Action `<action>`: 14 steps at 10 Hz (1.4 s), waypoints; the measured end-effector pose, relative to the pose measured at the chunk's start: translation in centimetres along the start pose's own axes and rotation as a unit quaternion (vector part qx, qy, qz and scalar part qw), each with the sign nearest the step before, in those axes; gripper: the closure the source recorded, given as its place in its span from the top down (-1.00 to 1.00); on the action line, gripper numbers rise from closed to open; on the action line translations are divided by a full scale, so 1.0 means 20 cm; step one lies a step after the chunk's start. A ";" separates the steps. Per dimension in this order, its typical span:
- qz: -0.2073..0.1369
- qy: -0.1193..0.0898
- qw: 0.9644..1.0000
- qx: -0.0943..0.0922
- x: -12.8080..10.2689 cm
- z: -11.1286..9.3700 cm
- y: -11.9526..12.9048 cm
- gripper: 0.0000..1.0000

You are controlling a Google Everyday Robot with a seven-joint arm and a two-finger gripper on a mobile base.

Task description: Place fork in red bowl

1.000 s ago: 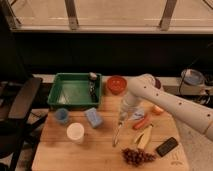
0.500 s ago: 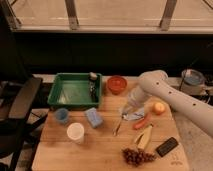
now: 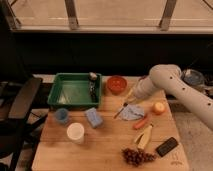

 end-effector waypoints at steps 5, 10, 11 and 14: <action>0.014 0.045 0.995 0.093 0.25 -0.22 -0.26 -1.00; 0.013 0.119 0.985 0.124 0.64 -0.29 -0.51 -1.00; 0.017 0.125 0.984 0.125 0.71 -0.26 -0.52 -1.00; 0.031 0.121 0.980 0.152 0.94 -0.14 -0.47 -1.00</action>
